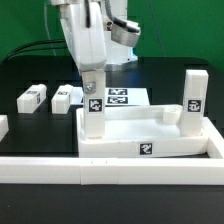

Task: Assemble desk

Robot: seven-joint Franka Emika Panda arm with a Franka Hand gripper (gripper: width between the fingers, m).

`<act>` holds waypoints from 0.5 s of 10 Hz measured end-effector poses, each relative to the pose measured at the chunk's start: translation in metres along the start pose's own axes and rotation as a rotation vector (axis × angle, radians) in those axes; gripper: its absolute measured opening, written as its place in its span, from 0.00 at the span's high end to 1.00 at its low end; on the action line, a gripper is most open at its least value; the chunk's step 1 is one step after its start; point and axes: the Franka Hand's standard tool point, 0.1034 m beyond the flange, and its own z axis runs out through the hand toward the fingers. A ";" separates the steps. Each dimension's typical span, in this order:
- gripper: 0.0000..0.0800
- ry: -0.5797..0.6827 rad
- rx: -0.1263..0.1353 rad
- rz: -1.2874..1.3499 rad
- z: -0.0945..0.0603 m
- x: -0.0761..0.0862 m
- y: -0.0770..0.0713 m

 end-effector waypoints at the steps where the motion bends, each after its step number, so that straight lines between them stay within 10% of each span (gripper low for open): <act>1: 0.64 -0.001 0.002 0.069 0.000 0.001 0.000; 4: 0.61 0.000 0.002 0.077 0.001 0.000 0.000; 5: 0.38 0.000 -0.001 0.038 0.001 0.000 0.000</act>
Offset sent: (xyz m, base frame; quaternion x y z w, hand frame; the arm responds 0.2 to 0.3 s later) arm 0.0000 0.0000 0.0000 0.0000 0.0000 0.0000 1.0000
